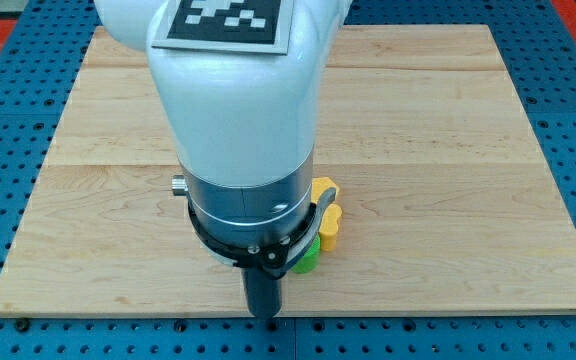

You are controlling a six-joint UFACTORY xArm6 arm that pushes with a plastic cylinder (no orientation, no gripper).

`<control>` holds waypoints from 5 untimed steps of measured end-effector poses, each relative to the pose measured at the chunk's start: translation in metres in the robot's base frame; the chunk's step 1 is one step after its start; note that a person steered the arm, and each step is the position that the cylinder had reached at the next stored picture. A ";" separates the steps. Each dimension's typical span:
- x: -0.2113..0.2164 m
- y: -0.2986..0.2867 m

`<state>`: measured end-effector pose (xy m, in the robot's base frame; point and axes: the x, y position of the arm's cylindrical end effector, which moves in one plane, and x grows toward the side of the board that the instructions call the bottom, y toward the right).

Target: Push the blue cube into the blue triangle

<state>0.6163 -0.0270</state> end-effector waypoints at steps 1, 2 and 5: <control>0.000 0.000; 0.000 0.000; -0.047 -0.015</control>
<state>0.5691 -0.0421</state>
